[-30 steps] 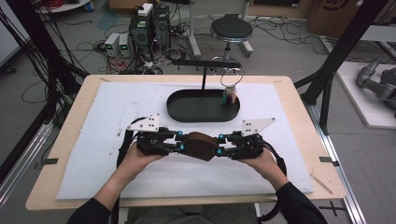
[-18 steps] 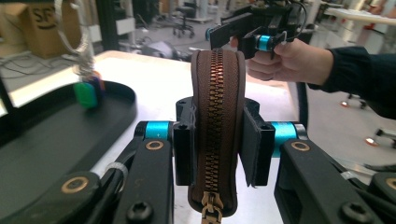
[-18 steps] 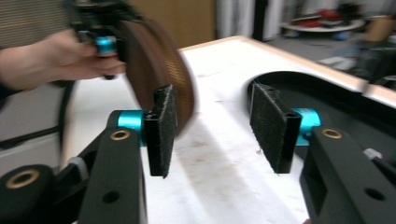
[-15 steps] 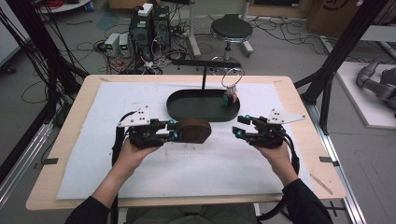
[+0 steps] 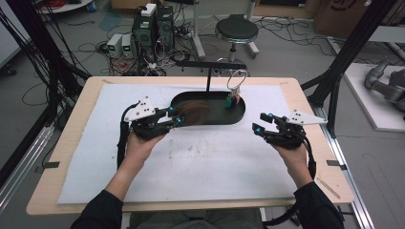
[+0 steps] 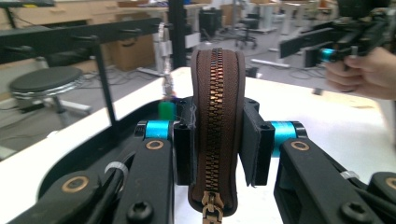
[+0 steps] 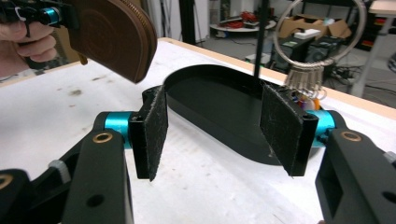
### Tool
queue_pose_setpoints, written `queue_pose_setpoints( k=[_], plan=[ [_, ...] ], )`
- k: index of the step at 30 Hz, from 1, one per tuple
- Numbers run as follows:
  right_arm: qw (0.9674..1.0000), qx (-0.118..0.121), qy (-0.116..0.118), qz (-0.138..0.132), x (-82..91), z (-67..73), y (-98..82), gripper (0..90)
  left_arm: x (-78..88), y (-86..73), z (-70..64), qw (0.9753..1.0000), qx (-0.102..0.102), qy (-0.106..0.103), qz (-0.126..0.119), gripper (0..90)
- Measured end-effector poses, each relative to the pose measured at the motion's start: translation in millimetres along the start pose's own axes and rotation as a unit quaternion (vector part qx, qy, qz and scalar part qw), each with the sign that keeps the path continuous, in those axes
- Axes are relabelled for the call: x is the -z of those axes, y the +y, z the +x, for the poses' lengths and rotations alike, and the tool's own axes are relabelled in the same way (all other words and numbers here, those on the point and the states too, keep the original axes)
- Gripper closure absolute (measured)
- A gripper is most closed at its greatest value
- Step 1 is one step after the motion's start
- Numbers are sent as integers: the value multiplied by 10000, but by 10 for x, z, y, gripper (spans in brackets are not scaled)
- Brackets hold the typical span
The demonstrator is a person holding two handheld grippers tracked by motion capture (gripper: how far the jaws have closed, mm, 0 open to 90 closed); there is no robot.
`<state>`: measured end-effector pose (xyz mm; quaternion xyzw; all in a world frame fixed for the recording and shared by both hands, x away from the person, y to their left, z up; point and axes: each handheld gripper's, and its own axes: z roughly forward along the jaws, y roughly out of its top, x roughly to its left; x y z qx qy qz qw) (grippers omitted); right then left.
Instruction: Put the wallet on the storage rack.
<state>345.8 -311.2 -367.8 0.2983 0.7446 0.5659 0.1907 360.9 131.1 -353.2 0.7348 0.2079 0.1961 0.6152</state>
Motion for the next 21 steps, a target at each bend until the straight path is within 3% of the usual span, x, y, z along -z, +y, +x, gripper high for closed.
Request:
queue_pose_setpoints(
  k=[7, 21],
  plan=[
    [9998, -59, -188, -8, 55, -71, -24, 412, -97, -28, 42, 9992, 18, 403, -64, 696],
    [9992, -163, -368, -43, 107, -143, -45, 400, -366, -142, 110, 9969, 175, 767, -83, 696]
  ],
)
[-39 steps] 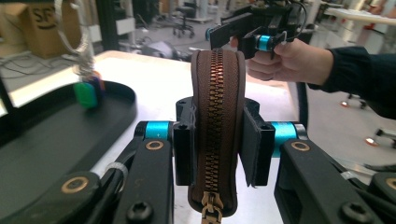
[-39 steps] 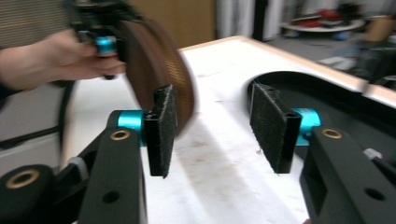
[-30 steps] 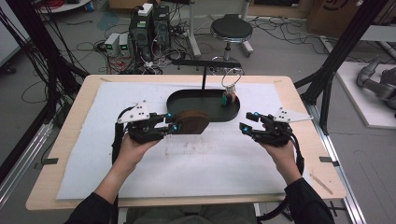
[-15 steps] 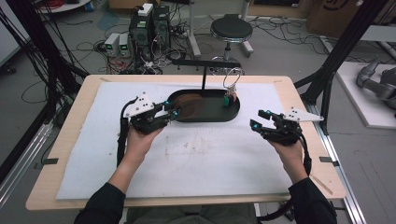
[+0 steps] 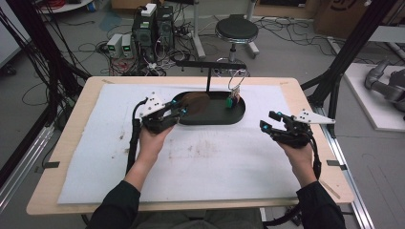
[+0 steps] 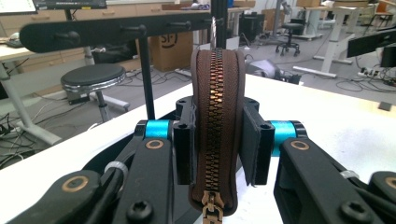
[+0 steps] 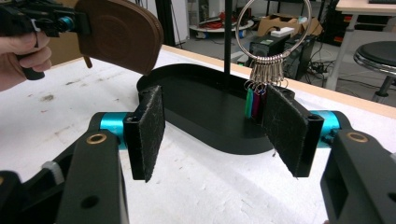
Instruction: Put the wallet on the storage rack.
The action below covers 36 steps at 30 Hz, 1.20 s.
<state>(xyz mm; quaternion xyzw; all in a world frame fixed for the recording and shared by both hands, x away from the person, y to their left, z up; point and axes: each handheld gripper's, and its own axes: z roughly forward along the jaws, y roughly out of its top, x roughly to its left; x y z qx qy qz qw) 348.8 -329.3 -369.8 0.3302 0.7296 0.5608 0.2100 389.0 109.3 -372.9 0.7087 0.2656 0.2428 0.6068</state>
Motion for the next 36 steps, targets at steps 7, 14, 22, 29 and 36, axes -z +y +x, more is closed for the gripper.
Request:
queue_pose_setpoints(
  k=[7, 14, 22, 29, 36],
  plan=[
    [10000, -6, -34, -5, 10, -19, -10, 399, -204, -98, 13, 9999, 73, 79, -127, 696],
    [10000, -18, -62, -23, 24, -28, -13, 399, -410, -226, 55, 9994, 261, 107, -220, 696],
    [10000, -47, -56, -4, 27, -35, -20, 398, -640, -352, 122, 9993, 236, 242, -180, 695],
    [10000, -28, -30, 22, 21, -34, -27, 396, -849, -376, 115, 9991, 364, 202, -107, 695],
    [10000, -59, -51, -7, 48, -49, -36, 396, -987, -461, 105, 9985, 461, 278, 10, 696]
  ],
)
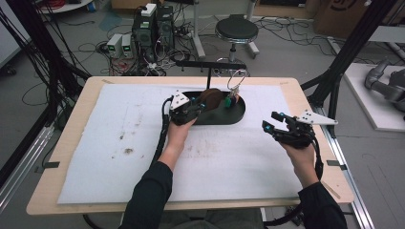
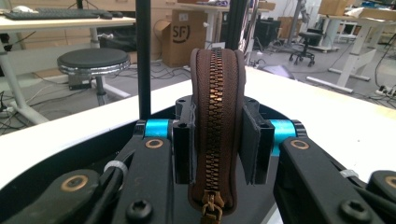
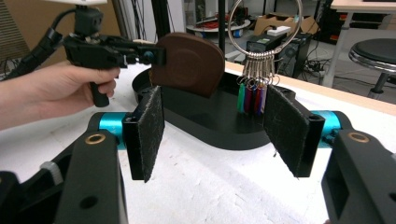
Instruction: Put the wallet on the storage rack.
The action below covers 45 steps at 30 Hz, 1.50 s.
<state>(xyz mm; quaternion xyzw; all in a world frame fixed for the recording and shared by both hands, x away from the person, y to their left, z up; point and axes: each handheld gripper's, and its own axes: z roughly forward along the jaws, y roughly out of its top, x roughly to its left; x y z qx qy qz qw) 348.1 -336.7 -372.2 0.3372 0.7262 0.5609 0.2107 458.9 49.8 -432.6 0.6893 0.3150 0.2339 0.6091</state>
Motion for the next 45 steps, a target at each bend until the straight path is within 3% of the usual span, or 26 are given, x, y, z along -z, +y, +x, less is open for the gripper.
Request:
queue_pose_setpoints(
  k=[7, 17, 20, 23, 25, 27, 31, 34, 36, 42, 45],
  plan=[
    [10000, -13, -8, -18, 10, -13, -5, 396, -38, -65, 41, 9998, -29, 103, 183, 695],
    [10000, -4, -9, -5, 4, -16, -8, 395, -11, -69, 87, 9995, 65, 54, 312, 684],
    [10000, -12, -2, -3, 5, -22, -10, 394, 2, -65, 100, 9991, 24, 73, 421, 672],
    [10000, -33, -5, 1, 7, -24, -11, 394, -4, -83, 97, 9974, -119, 107, 709, 655],
    [10000, -30, -3, -4, 11, -25, -12, 394, -10, -99, 100, 9968, -87, 82, 785, 643],
    [10000, -11, -18, -26, 12, -30, -12, 394, -13, -96, 96, 9969, -8, 125, 773, 600],
    [10000, -13, -19, -30, 12, -28, -11, 394, 6, -65, 84, 9962, -42, 229, 839, 470],
    [10000, -13, -17, -29, 12, -29, -11, 393, 51, -21, 91, 9953, 80, 283, 922, 366],
    [10000, -9, -22, -30, 10, -29, -11, 394, 95, 27, 85, 9945, 38, 350, 987, 312],
    [10000, -35, -26, -7, 8, -28, -11, 392, 281, 158, 51, 9943, -110, 365, 997, 300],
    [10000, -40, -39, -1, 5, -33, -13, 387, 392, 230, 12, 9922, -240, 352, 1169, 297]
  ],
)
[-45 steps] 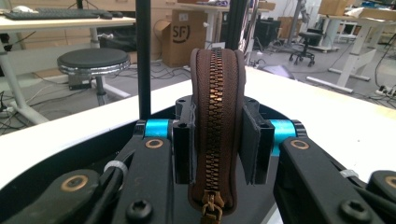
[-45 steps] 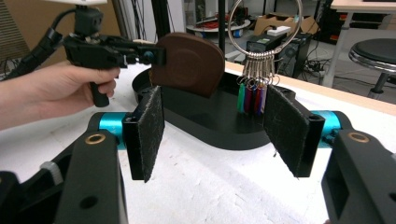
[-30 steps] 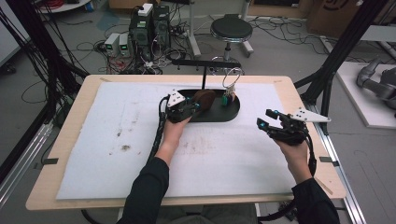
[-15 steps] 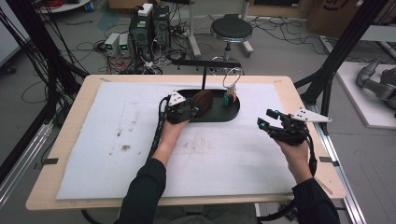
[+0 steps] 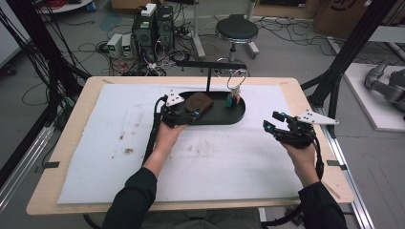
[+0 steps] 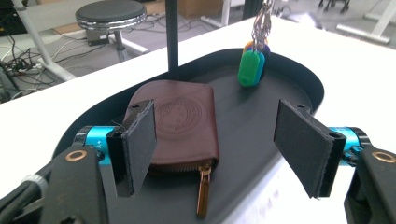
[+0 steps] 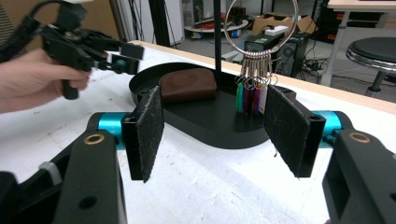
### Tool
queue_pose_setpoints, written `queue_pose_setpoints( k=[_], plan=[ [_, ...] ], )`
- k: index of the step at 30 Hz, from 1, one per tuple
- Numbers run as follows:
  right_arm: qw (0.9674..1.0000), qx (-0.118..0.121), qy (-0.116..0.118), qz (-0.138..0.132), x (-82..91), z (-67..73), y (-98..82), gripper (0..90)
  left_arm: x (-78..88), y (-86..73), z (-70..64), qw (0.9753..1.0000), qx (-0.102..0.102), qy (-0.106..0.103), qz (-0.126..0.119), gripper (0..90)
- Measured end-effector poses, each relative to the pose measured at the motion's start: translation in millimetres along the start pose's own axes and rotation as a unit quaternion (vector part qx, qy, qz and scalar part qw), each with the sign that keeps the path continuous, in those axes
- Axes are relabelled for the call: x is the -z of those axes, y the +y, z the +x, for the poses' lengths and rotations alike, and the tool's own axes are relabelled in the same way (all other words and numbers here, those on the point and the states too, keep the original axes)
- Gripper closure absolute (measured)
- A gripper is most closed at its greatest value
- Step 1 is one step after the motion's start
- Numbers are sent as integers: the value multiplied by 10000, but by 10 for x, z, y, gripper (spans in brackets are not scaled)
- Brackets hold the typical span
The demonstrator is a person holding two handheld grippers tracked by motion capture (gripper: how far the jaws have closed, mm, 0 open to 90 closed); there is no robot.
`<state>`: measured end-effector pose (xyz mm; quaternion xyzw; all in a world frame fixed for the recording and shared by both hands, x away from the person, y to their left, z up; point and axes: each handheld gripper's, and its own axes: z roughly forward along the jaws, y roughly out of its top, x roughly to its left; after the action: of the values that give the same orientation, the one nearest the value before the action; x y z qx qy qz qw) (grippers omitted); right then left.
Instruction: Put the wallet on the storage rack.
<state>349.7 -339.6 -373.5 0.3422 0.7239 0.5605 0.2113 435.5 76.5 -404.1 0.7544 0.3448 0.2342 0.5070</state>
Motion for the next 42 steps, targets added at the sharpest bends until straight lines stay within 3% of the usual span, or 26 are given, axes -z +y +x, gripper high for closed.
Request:
queue_pose_setpoints(
  k=[5, 11, 25, 31, 42],
  plan=[
    [10000, -8, -33, 4, -4, -15, -3, 379, 272, 22, -45, 9998, -83, -148, -46, 264],
    [9999, -61, -54, 66, -21, -22, -10, 365, 616, -69, -31, 9996, -30, -229, -147, 259],
    [9996, -76, -229, 141, -2, -45, -53, 333, 1339, -370, 202, 9996, 38, -156, -215, 256],
    [9991, -127, -310, 255, 2, -68, -105, 317, 1514, -514, 356, 9991, 83, 75, -404, 243],
    [9985, -185, -379, 355, 10, -93, -161, 305, 1573, -682, 548, 9988, 344, 182, -310, 243]
  ],
)
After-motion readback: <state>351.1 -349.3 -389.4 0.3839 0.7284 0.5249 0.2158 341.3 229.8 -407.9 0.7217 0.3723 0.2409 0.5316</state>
